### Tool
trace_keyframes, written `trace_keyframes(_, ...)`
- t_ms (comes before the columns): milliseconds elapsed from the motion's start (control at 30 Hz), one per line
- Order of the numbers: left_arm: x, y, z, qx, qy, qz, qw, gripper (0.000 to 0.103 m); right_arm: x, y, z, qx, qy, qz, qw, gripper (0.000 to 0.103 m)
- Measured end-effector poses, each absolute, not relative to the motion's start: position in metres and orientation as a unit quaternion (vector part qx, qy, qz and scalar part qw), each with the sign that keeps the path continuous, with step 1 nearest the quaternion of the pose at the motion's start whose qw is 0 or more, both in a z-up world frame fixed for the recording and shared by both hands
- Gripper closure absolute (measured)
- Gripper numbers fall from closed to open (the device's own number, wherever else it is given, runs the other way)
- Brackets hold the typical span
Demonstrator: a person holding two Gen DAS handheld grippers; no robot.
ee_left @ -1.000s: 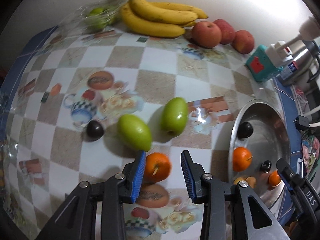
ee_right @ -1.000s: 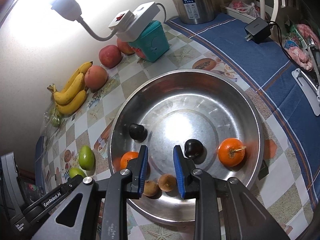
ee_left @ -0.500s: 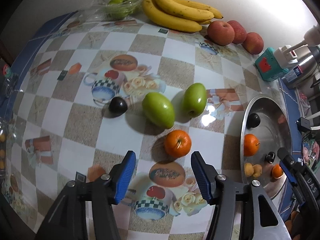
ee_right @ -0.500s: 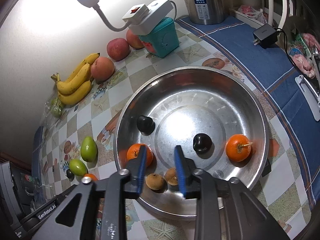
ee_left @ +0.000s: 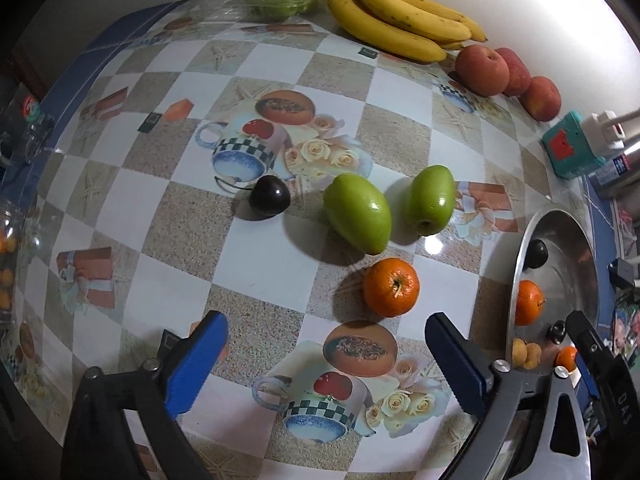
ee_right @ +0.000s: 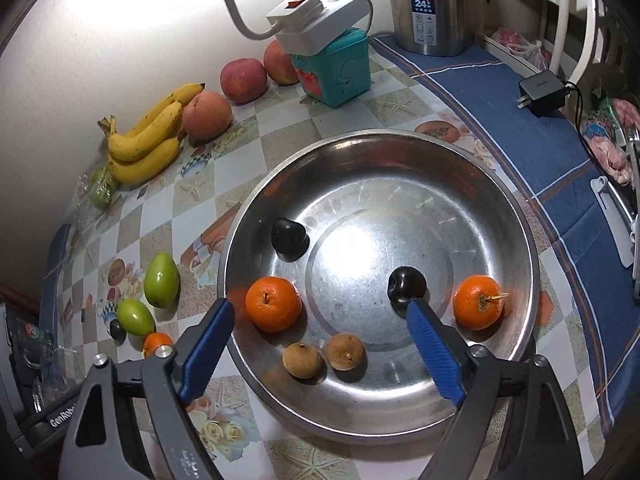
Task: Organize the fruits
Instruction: 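Withdraw both open tools from the basin back toward the remaining fruit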
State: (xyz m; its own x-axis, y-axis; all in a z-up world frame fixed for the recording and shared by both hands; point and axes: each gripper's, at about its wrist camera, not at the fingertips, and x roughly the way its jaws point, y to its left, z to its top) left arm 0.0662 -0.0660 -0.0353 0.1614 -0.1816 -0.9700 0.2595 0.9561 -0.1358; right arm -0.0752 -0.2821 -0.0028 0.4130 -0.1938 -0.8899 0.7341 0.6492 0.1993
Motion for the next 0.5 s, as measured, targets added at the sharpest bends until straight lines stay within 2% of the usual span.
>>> trace_keyframes(100, 0.068, -0.061, -0.038, 0.02, 0.635, -0.133, 0.761, 0.0, -0.074, -0.28, -0.003, 0.294, 0.454, -0.293, 0.789, 0.014)
trace_keyframes(167, 0.069, -0.058, -0.039, 0.016, 0.634, -0.126, 0.763, 0.0, -0.073, -0.28, -0.003, 0.293, 0.453, -0.29, 0.79, 0.006)
trace_keyframes(233, 0.07, -0.055, -0.038, 0.012, 0.632, -0.12, 0.765, 0.0, -0.072, -0.278, -0.003, 0.288, 0.454, -0.291, 0.791, 0.003)
trace_keyframes(500, 0.072, -0.048, -0.032, 0.012, 0.612, -0.112, 0.783, 0.0, -0.069, -0.275, -0.003, 0.271, 0.455, -0.296, 0.795, 0.003)
